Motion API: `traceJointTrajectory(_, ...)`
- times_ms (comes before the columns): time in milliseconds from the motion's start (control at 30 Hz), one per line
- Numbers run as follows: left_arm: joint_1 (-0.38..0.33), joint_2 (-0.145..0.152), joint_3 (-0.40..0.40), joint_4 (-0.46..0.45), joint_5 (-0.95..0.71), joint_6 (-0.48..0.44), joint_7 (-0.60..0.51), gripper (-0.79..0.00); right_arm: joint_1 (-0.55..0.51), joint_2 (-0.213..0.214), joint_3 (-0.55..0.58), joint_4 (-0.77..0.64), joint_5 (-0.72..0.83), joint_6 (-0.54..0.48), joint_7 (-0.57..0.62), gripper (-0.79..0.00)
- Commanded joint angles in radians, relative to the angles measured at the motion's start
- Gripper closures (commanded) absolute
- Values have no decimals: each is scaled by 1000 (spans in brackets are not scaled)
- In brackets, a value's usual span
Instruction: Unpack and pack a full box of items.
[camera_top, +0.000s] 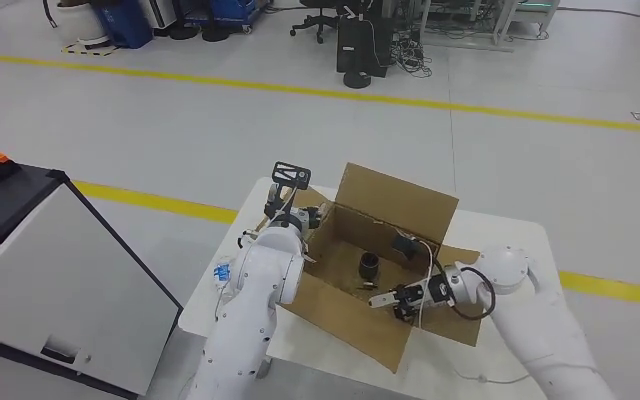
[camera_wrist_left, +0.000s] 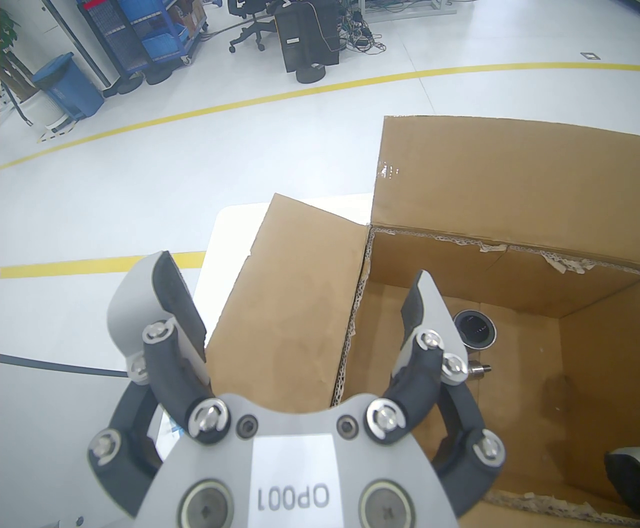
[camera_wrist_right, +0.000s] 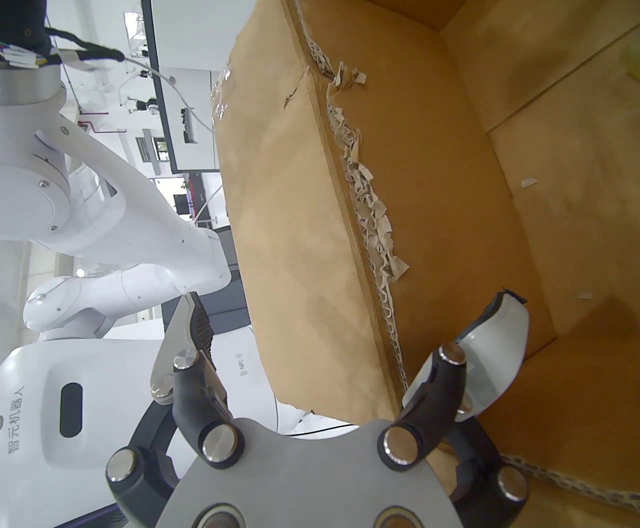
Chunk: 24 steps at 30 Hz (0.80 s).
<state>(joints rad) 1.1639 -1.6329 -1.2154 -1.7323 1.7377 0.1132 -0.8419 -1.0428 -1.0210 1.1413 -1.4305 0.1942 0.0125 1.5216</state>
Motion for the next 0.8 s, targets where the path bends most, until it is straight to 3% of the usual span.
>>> traceJointTrajectory(0,0,0,0,0,0,0,0,-785,-4,4,3,-4,13,1,14,-785)
traceJointTrajectory(200,0,0,0,0,0,0,0,-785,-17,29,-21,-36,53,5,14,-785)
traceJointTrajectory(767,0,0,0,0,0,0,0,-785,3,172,-60,-86,37,-32,14,-785)
